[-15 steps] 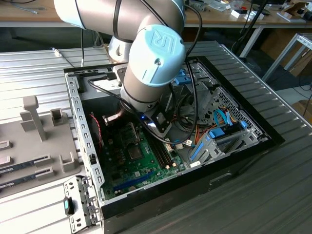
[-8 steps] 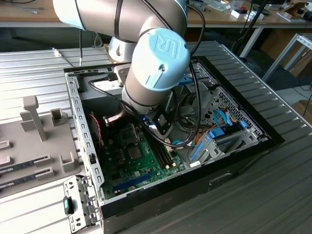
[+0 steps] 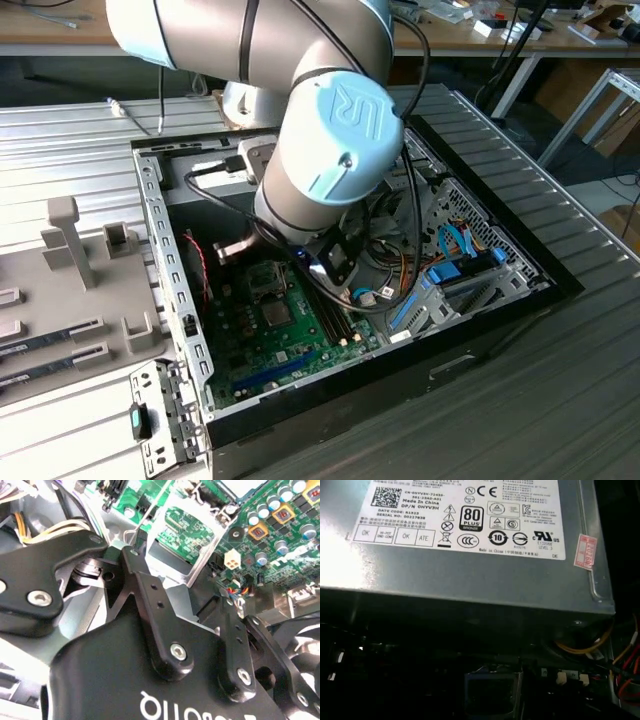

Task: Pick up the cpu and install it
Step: 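Close the cpu cover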

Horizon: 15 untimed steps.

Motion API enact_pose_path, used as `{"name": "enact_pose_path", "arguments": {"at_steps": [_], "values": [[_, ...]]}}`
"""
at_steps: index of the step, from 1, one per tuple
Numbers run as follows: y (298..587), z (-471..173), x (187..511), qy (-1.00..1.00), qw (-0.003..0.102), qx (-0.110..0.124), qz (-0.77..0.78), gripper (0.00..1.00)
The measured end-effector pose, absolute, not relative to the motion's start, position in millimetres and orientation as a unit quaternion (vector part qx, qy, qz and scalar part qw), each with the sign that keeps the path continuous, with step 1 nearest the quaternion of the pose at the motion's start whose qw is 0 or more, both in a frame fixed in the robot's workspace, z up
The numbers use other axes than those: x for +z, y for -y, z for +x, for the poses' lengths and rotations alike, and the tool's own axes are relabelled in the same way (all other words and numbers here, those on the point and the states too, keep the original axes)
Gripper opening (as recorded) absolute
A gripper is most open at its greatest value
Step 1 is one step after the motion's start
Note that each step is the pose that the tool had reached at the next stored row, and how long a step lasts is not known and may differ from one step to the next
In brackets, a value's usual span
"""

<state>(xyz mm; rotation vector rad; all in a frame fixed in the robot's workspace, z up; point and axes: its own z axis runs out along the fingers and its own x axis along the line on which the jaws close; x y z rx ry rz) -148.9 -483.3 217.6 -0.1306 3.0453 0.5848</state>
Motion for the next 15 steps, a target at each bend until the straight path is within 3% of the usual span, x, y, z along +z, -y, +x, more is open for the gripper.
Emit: {"name": "enact_pose_path", "arguments": {"at_steps": [8,15], "values": [[503.0,-148.9,218.3,-0.97,0.021,0.237,-0.041,0.57],[514.7,-148.5,218.4,-0.964,0.022,0.261,-0.04,0.57]]}}
